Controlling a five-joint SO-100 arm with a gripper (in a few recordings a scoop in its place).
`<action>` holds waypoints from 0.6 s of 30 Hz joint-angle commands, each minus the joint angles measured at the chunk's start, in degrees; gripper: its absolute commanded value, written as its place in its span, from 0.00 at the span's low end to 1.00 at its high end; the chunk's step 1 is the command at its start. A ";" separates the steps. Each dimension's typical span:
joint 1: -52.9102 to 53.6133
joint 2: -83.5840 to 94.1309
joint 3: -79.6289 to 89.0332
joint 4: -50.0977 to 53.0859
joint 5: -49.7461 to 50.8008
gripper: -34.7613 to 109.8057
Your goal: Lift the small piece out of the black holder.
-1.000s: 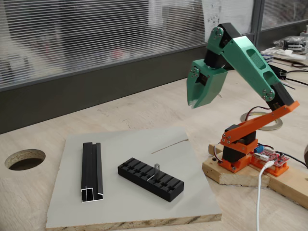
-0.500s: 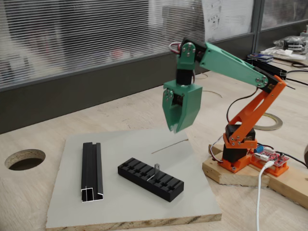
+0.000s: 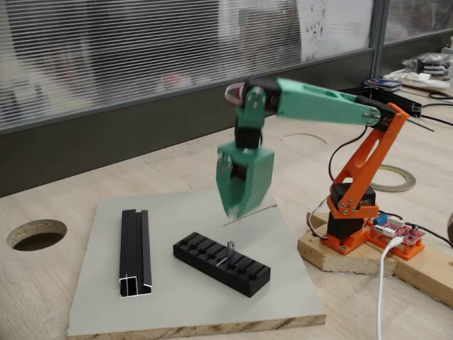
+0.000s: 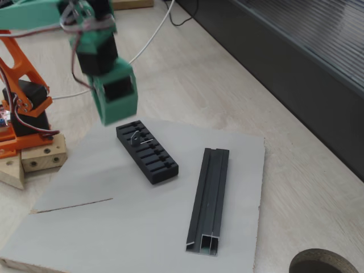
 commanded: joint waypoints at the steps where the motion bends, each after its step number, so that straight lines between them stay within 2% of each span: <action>1: -1.49 0.88 8.26 -5.98 0.88 0.30; 11: -0.70 9.05 12.04 -8.00 0.18 0.30; 18: -0.70 8.53 12.04 -8.79 0.26 0.41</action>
